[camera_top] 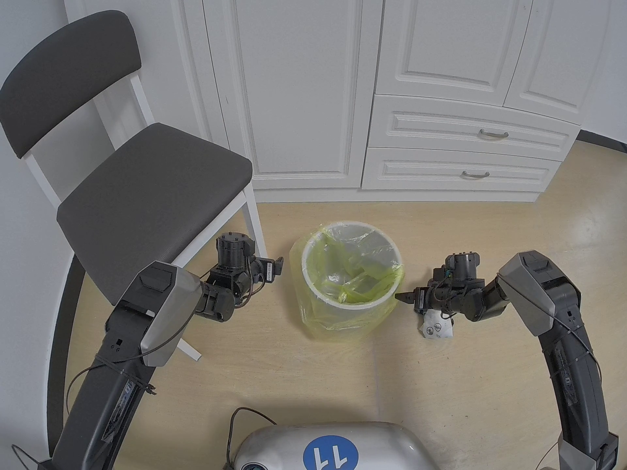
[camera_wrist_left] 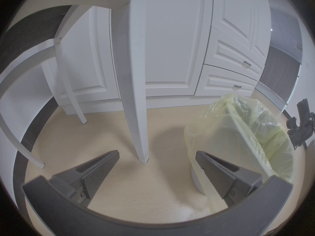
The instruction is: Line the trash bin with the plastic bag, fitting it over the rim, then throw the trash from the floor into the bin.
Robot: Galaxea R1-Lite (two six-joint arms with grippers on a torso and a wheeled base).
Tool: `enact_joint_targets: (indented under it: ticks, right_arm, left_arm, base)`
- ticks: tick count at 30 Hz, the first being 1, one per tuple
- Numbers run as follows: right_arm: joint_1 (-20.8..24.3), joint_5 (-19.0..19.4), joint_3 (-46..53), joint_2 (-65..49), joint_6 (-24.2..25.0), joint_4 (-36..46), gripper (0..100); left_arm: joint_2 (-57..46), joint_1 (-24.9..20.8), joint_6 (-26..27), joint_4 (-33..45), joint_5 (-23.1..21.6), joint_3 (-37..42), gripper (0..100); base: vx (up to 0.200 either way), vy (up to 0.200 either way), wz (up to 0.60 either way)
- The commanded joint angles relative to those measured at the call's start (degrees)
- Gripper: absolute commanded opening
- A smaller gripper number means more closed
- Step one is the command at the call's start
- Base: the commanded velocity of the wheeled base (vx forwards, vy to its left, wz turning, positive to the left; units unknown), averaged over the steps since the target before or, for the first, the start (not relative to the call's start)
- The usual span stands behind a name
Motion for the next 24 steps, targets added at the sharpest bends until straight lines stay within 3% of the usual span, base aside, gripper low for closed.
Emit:
enact_joint_targets:
  ticks: [1, 11, 17, 22, 24]
  right_arm:
    - [-0.97, -1.73, -4.98, 2.98, 0.39, -0.01, 100]
    - [0.96, -10.34, -15.95, 8.78, 8.74, 0.34, 100]
    - [1.13, -10.87, -15.95, 8.69, 10.58, -0.19, 100]
    - [1.40, -10.87, -15.95, 8.87, 10.67, -0.28, 100]
    - [1.57, -10.87, -15.95, 8.87, 10.67, -0.28, 100]
  left_arm:
    - [0.59, -2.04, -1.40, -1.04, 0.06, 0.01, 100]
    - [0.94, -5.21, -1.58, -1.04, 0.15, 0.01, 100]
    - [0.24, -7.14, -1.75, -2.01, 0.50, 1.66, 100]
    - [-2.05, -8.02, -1.67, -4.30, 0.50, 7.99, 100]
    - [-4.07, -8.19, -1.49, -5.88, 0.15, 13.88, 100]
  base:
    - [0.000, 0.000, 0.00]
    - [0.000, 0.000, 0.00]
    - [0.000, 0.000, 0.00]
    - [0.000, 0.000, 0.00]
    - [0.000, 0.000, 0.00]
